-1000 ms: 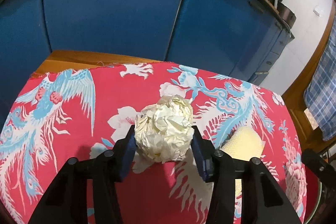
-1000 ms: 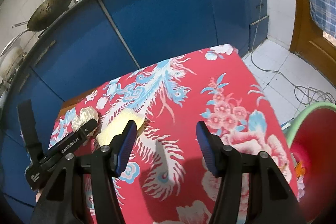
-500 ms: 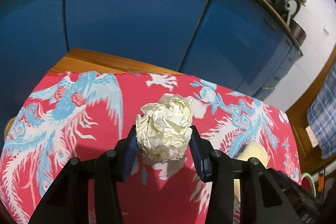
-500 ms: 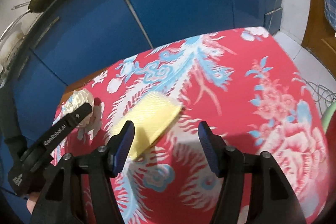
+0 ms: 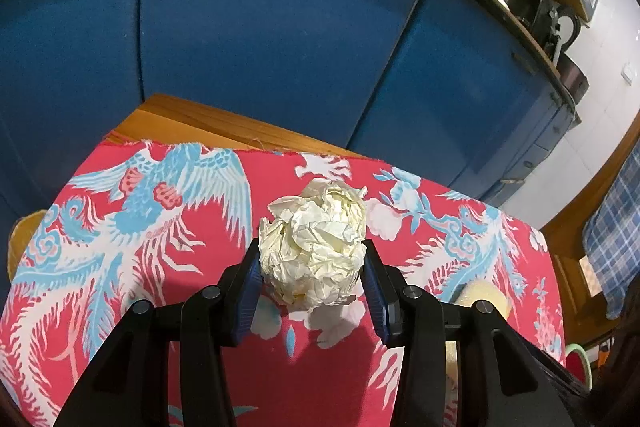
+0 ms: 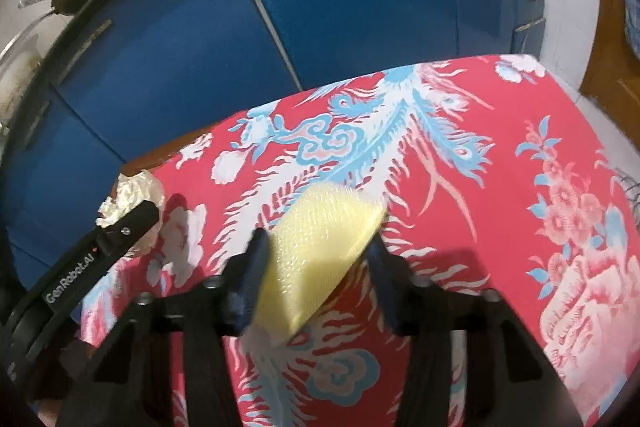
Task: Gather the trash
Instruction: 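Grasp the cream paper ball with the left gripper while the right grasps the yellow sponge, then drop the paper ball into the red bucket with the left gripper while the right drops the sponge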
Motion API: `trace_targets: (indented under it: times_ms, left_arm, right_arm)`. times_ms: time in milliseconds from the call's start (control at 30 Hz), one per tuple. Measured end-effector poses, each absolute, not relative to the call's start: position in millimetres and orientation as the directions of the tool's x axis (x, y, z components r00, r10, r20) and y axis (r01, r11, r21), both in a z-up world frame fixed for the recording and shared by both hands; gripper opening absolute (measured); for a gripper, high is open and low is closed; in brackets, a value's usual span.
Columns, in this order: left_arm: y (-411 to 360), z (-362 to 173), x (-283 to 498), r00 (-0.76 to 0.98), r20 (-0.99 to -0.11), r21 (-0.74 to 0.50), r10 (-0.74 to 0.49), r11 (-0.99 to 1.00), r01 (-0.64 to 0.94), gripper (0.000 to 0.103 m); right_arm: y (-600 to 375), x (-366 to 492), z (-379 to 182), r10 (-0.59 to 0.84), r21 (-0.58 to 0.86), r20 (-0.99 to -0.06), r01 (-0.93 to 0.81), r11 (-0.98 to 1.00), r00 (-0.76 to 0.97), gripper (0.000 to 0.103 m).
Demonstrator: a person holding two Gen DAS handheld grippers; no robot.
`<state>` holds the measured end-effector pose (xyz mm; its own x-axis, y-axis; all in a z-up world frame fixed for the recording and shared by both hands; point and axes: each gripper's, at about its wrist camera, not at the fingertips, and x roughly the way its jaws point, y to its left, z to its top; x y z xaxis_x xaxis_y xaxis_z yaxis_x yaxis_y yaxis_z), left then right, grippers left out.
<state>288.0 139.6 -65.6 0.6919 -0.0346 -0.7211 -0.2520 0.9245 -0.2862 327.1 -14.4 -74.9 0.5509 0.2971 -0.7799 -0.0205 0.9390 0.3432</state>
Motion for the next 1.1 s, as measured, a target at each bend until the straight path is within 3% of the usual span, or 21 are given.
trace_targets:
  times_ms: [133,300,1100]
  left_arm:
    - [138.6,-65.0,288.0,0.692,-0.721,-0.285,-0.038,0.926,-0.246,0.048]
    - [136.4,-63.8,287.8,0.694,-0.719,-0.285,-0.043,0.928,-0.238,0.048]
    - [65.3,-11.7,248.3,0.758,-0.63,-0.261,-0.171,0.965,0.002,0.048]
  right_arm:
    - [-22.2,321.0,-66.8,0.335,0.381,-0.747,-0.042,0.923,0.574,0.027]
    - [-33.4,309.0,-46.2,0.335,0.386,-0.706,-0.058,0.921,0.624,0.018]
    - [-154.9,200.1,22.3,0.18,0.349,-0.622,0.064,0.935,0.762,0.017]
